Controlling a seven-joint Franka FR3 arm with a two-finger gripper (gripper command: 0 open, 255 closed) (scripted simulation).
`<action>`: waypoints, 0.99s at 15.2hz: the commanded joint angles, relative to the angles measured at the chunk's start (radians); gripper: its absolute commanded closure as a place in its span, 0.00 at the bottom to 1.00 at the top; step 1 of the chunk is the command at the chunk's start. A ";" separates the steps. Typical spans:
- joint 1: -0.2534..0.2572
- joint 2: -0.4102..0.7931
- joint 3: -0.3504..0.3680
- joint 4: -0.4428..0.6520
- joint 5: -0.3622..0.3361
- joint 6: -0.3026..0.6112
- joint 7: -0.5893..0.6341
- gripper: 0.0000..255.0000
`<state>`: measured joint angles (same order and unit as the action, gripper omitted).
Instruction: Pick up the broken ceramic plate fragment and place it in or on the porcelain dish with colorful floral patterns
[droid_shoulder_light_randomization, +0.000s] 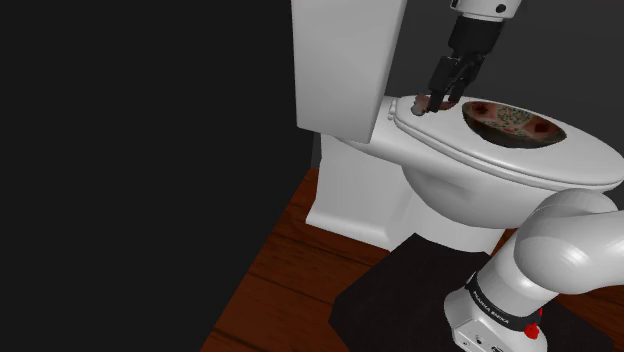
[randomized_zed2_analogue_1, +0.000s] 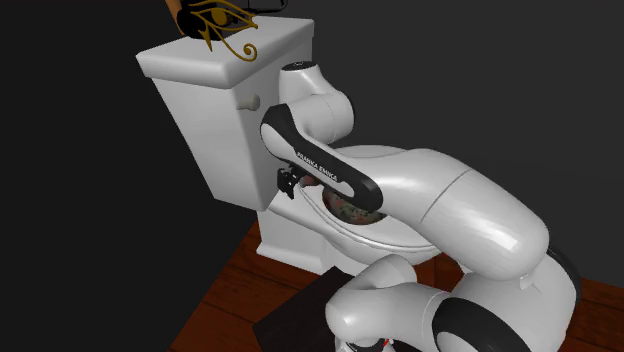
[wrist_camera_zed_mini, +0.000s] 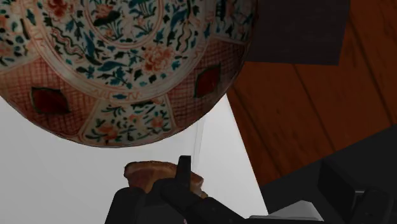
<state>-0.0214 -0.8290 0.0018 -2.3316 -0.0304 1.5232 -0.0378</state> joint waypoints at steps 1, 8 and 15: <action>0.000 0.000 0.000 0.000 0.000 0.000 0.000 0.00; 0.030 0.179 -0.160 0.135 -0.064 0.033 -0.277 0.00; 0.026 0.157 -0.166 0.017 -0.071 0.129 -0.274 0.00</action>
<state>0.0060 -0.6693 -0.1610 -2.2930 -0.0985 1.6331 -0.3093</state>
